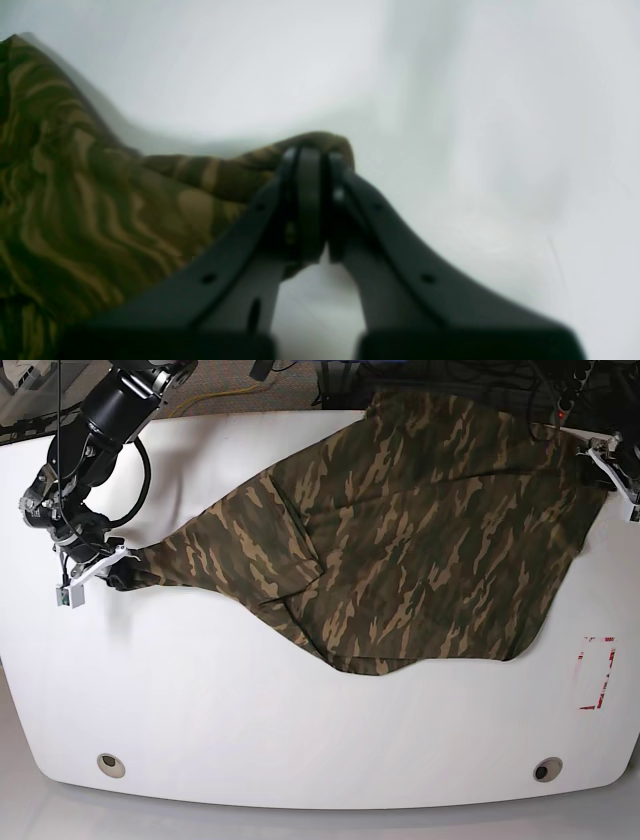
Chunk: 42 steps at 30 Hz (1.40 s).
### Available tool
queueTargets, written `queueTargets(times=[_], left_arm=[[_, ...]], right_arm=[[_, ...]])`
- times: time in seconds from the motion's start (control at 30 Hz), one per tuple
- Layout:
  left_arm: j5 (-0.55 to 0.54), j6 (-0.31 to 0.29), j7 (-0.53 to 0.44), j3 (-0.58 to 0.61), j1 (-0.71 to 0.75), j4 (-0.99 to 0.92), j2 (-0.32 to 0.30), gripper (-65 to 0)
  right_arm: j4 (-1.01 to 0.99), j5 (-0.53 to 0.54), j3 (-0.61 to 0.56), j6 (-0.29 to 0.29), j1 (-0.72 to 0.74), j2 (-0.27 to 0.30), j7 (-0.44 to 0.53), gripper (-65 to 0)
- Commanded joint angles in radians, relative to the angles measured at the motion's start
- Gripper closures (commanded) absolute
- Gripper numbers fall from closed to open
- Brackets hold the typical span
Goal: Fold the T-shirt properly
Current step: 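Drag the left gripper along the shirt edge away from the right gripper, then lift the shirt with both grippers and swing it across the table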
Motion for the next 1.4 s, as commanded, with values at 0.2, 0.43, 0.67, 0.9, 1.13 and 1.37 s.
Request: queueTargets(times=[0.2,0.43,0.67,0.9,1.13,1.37], left_arm=[[-0.023,0.005,-0.02,-0.012,-0.003,0.228,-0.026,-49.9],[0.024,0.005,-0.02,0.048,-0.177,0.22,-0.026,-49.9],[0.204,0.005,-0.03,0.238,-0.441,0.024,-0.023,-49.9],[0.325,0.005,-0.181,0.382,-0.668,-0.286,-0.021,-49.9],[0.368,0.005,-0.323,0.447,-0.774,-0.538,-0.021,-49.9],[0.363,0.005,-0.46,0.537,-0.844,-0.775,-0.021,-49.9]], right_arm=[[0.019,0.015,0.001,0.0,0.016,0.012,0.023,0.0],[0.019,0.015,-0.001,0.0,0.018,0.012,0.023,0.0],[0.019,0.015,-0.001,0.0,0.018,0.012,0.024,0.0],[0.019,0.015,-0.053,0.0,0.018,0.012,0.027,0.0],[0.019,0.015,-0.062,0.0,0.018,0.012,0.027,0.0],[0.019,0.015,-0.062,-0.002,0.018,0.012,0.027,0.0]])
